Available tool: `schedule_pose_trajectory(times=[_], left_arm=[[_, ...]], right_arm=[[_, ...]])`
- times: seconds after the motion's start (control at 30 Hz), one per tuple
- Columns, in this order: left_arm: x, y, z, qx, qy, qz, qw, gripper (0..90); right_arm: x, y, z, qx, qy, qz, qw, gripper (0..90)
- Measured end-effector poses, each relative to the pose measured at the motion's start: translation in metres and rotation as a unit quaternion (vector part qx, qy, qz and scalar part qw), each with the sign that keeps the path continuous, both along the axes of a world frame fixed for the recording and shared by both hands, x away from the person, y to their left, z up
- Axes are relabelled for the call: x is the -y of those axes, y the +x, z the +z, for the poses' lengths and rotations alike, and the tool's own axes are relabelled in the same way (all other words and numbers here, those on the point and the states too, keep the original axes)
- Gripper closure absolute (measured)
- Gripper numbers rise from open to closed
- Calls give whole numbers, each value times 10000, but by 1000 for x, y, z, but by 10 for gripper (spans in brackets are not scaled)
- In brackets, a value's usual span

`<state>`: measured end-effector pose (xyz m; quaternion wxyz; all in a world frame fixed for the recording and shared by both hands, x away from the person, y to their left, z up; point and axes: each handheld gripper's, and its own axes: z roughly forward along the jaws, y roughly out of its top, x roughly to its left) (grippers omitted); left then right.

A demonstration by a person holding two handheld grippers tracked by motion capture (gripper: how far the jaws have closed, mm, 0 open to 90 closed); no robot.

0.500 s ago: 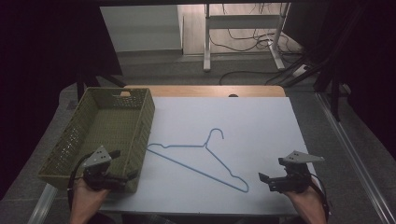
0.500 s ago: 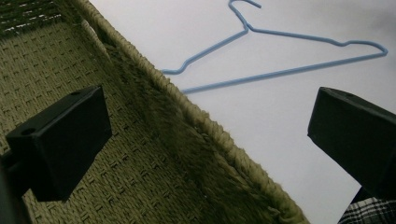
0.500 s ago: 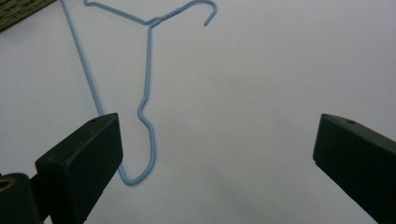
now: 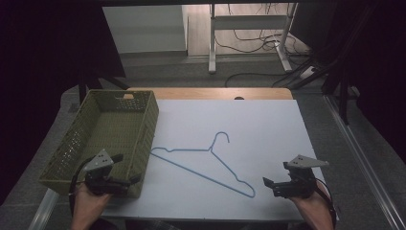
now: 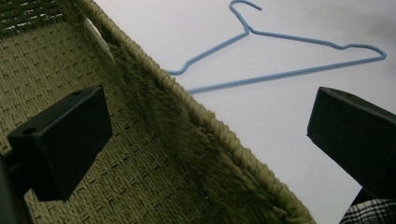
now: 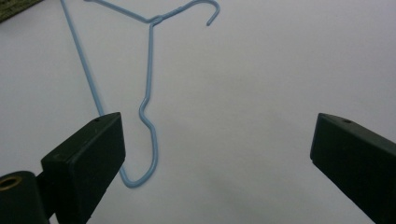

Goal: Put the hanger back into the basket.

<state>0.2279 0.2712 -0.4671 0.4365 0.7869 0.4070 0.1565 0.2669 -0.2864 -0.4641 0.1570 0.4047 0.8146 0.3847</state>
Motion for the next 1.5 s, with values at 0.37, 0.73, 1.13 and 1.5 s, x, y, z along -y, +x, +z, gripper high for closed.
schedule_pose_trajectory(times=[0.37,0.73,1.13,1.5], left_arm=[[1,-3,7,77,-123,9,9999,14],[13,-1,17,125,-242,-184,9995,12],[36,5,32,205,-187,-490,9984,9],[69,16,41,138,-172,-903,9957,9]], right_arm=[[-5,0,3,86,-153,93,9998,20],[-11,5,10,33,-152,86,9998,7],[-21,13,19,-106,-5,222,9997,10],[-38,26,28,-38,-75,443,9990,9]])
